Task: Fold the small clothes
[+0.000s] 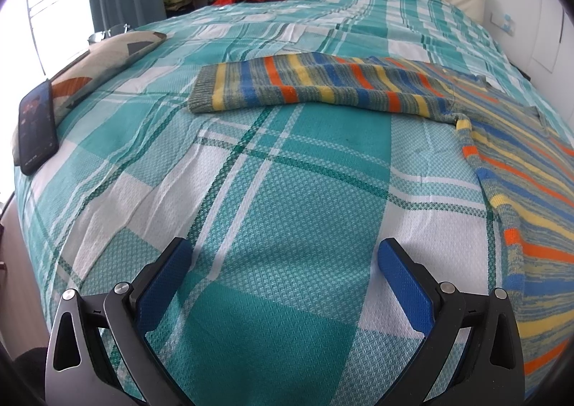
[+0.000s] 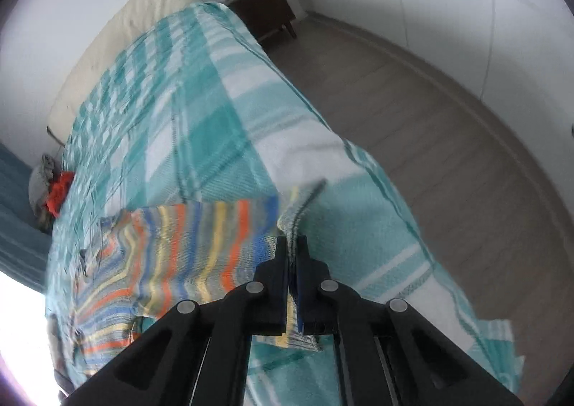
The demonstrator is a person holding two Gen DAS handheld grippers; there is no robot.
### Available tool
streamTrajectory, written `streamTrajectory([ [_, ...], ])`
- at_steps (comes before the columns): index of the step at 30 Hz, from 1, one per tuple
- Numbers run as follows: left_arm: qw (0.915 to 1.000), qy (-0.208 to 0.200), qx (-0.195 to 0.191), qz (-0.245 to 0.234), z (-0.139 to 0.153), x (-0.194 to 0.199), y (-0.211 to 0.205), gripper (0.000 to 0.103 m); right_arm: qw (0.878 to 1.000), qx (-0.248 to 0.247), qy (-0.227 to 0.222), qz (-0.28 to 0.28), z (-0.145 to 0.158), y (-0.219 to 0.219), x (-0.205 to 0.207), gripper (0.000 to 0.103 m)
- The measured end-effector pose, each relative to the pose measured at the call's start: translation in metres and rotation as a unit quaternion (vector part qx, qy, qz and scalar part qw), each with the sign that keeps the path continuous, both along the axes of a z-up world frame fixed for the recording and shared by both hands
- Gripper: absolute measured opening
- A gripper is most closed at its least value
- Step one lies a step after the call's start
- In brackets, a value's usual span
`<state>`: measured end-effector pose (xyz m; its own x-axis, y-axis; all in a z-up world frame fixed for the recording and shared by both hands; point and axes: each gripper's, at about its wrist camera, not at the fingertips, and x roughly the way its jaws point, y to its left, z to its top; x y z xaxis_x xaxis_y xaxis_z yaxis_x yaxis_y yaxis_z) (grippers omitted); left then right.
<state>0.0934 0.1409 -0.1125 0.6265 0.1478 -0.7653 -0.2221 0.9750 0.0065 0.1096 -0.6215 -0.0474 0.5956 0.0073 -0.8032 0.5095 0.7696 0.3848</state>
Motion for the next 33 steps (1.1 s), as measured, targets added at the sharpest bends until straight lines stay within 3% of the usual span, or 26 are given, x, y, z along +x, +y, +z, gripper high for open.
streamTrajectory([
  [2,1.0000,0.000,0.001,0.003,0.001,0.001,0.000,0.103,0.997,-0.026,-0.045,0.052,0.049,0.034,0.017,0.003],
  [6,1.0000,0.001,0.000,0.006,0.002,0.002,0.001,0.103,0.982,0.001,-0.102,0.161,0.109,0.112,0.067,0.003],
  [9,1.0000,-0.001,-0.001,0.003,0.001,0.002,0.001,0.103,0.967,0.028,-0.121,0.223,0.122,0.176,0.107,0.003],
  [12,1.0000,-0.002,0.000,0.002,0.000,0.003,0.000,0.103,0.952,0.080,-0.132,0.264,0.110,0.234,0.137,0.005],
  [14,1.0000,-0.003,0.000,0.003,0.000,0.002,0.000,0.103,0.939,0.148,-0.118,0.288,0.086,0.261,0.162,0.016],
  [16,1.0000,-0.003,0.000,0.003,0.000,0.002,0.000,0.103,0.931,0.204,-0.087,0.290,0.061,0.278,0.176,0.069],
  [17,1.0000,-0.003,0.000,0.003,0.000,0.002,0.000,0.103,0.928,0.222,-0.090,0.285,0.055,0.279,0.176,0.074],
  [19,1.0000,-0.003,0.000,0.003,0.000,0.002,0.000,0.103,0.922,0.246,-0.110,0.279,0.050,0.273,0.172,0.074],
  [21,1.0000,-0.003,0.001,0.004,-0.001,0.003,0.000,0.103,0.927,0.238,-0.109,0.269,0.048,0.263,0.168,0.074],
  [24,1.0000,-0.004,0.006,0.006,-0.001,0.003,-0.001,0.103,0.942,0.212,-0.070,0.249,0.033,0.235,0.158,0.074],
  [26,0.9999,-0.006,0.009,0.008,-0.001,0.002,-0.003,0.103,0.948,0.212,-0.034,0.236,0.008,0.219,0.149,0.074],
  [29,0.9999,-0.008,0.008,0.009,-0.002,0.001,-0.002,0.103,0.963,0.160,0.044,0.214,-0.041,0.198,0.138,0.074],
  [30,0.9999,-0.009,0.008,0.008,-0.002,0.001,-0.002,0.103,0.967,0.144,0.060,0.202,-0.054,0.189,0.131,0.060],
  [31,0.9999,-0.010,0.009,0.008,-0.002,0.000,-0.003,0.103,0.970,0.143,0.047,0.192,-0.061,0.179,0.122,0.041],
  [32,0.9999,-0.010,0.009,0.008,-0.002,0.000,-0.003,0.103,0.972,0.142,0.036,0.182,-0.061,0.173,0.115,0.040],
  [33,0.9999,-0.010,0.009,0.008,-0.002,0.000,-0.003,0.103,0.977,0.130,0.026,0.170,-0.058,0.165,0.104,0.045],
])
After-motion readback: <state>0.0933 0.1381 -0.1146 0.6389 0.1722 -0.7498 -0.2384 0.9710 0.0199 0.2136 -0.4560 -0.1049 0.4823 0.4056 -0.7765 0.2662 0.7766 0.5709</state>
